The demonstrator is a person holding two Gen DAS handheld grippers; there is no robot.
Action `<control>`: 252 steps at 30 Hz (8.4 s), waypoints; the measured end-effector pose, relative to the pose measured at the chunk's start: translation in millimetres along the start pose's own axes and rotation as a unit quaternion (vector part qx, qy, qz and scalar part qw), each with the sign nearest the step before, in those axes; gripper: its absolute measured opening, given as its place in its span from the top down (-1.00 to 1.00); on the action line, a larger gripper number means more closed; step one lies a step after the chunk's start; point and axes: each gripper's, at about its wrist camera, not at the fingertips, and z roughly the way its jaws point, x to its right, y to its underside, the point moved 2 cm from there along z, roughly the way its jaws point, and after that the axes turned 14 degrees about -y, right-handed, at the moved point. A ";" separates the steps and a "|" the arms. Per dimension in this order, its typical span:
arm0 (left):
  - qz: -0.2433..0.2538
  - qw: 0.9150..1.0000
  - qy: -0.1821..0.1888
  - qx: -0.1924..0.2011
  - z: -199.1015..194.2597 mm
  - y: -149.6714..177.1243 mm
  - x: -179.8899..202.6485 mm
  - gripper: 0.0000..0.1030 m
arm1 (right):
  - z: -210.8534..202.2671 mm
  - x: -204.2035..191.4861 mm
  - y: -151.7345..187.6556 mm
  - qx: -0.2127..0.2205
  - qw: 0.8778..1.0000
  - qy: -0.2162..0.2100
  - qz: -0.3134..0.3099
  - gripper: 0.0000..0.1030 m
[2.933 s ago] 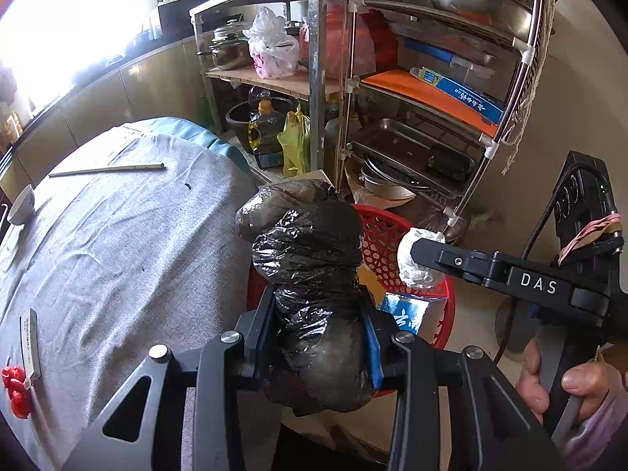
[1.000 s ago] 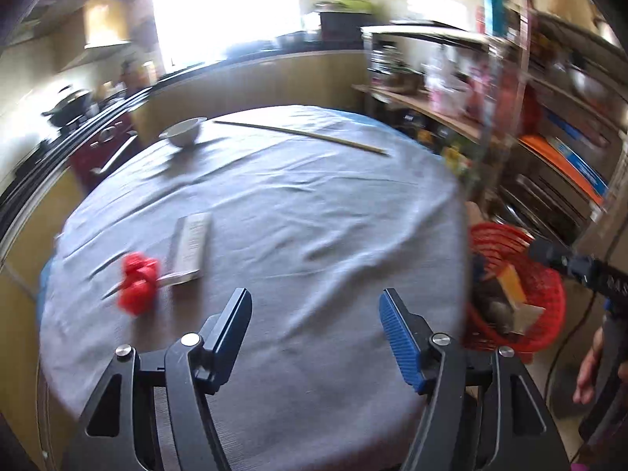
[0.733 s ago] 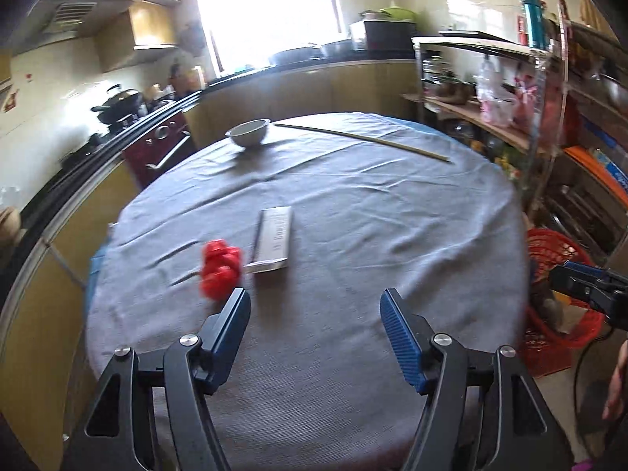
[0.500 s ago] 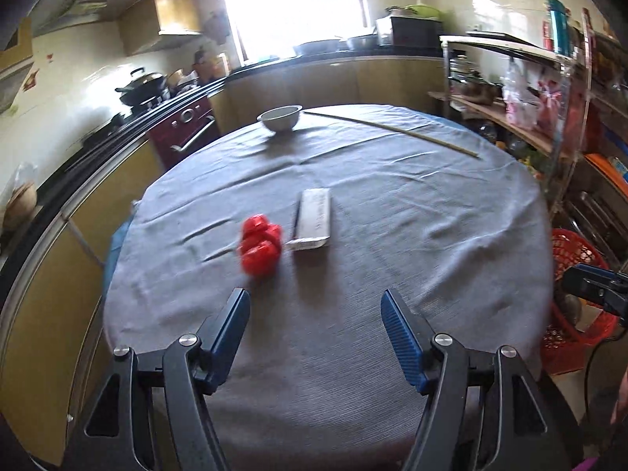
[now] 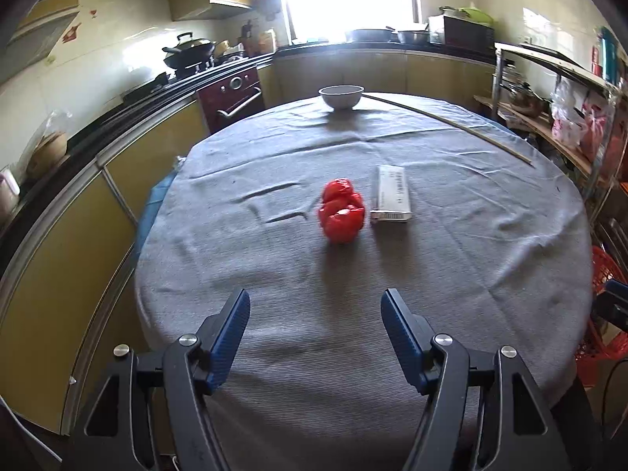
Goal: Collect trash
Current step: 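Grasp the white medicine box with the right tool, then grasp the red plastic bag with the left tool while the right tool holds the box, then carry the red bag and the medicine box over the red basket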
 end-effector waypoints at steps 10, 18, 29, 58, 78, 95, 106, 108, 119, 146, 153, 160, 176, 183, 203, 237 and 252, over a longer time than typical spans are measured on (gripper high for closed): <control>-0.007 1.000 -0.003 0.003 10.4 0.3 -7.9 -0.36 | 9.3 -10.8 3.9 -0.039 0.999 -0.007 0.003 -0.42; -0.011 1.000 -0.003 0.011 17.3 -3.1 -15.9 -0.36 | 24.0 -18.6 4.5 -0.061 0.998 -0.008 -0.002 -0.42; -0.018 1.000 -0.003 0.004 41.5 -6.8 -27.7 -0.36 | 74.4 -18.4 -40.2 -0.085 0.996 0.000 0.031 -0.42; -0.074 0.995 0.052 -0.048 112.2 -41.6 -61.1 -0.36 | 284.6 -34.8 -158.1 -0.171 0.982 0.051 0.068 -0.41; -0.053 0.983 0.158 -0.071 121.1 -79.8 -14.4 -0.50 | 269.4 -15.6 -148.5 -0.169 0.982 0.074 0.036 0.00; -0.075 0.971 0.194 -0.121 143.3 -80.4 17.0 0.24 | 195.8 14.9 -120.0 -0.141 0.988 0.014 0.055 0.00; -0.062 0.978 0.181 -0.080 91.2 -84.6 21.3 0.24 | 148.6 -5.7 -110.2 -0.089 0.996 -0.009 0.014 -0.01; -0.060 0.980 0.176 -0.077 82.6 -82.0 23.5 0.24 | 140.3 -6.9 -108.4 -0.080 0.997 -0.013 0.014 0.00; -0.065 0.988 0.130 -0.060 59.0 -55.5 3.5 0.24 | 125.8 5.2 -94.1 -0.092 0.993 -0.025 0.071 -0.16; -0.069 0.987 0.136 -0.049 57.8 -39.5 -21.6 0.23 | 206.3 -12.7 -90.8 -0.157 0.980 0.112 0.042 -0.14; -0.060 0.988 0.136 -0.046 51.1 -43.1 -14.1 0.23 | 197.4 -12.6 -84.4 -0.153 0.983 0.098 0.020 0.03; -0.044 0.990 0.130 -0.038 41.6 -47.5 -3.8 0.23 | 164.0 0.2 -82.9 -0.131 0.989 0.063 0.042 0.03; 0.032 0.989 0.145 -0.008 -2.4 -57.2 56.7 0.23 | 40.9 57.6 -69.2 -0.043 0.994 0.053 0.087 0.03; 0.073 0.984 0.163 0.006 -27.6 -57.1 90.9 0.23 | -11.3 86.5 -61.3 -0.004 0.992 0.076 0.099 0.03; 0.183 0.958 0.216 0.037 -81.5 -53.2 186.9 0.23 | -102.4 151.0 -29.3 0.068 0.981 0.110 0.143 0.03; 0.315 0.905 0.280 0.054 -110.4 -32.2 349.0 0.22 | -143.4 244.4 27.1 0.091 0.958 0.132 0.237 0.03; 0.336 0.899 0.275 0.049 -107.1 -23.1 367.7 0.23 | -136.4 257.9 33.3 0.085 0.955 0.128 0.254 0.03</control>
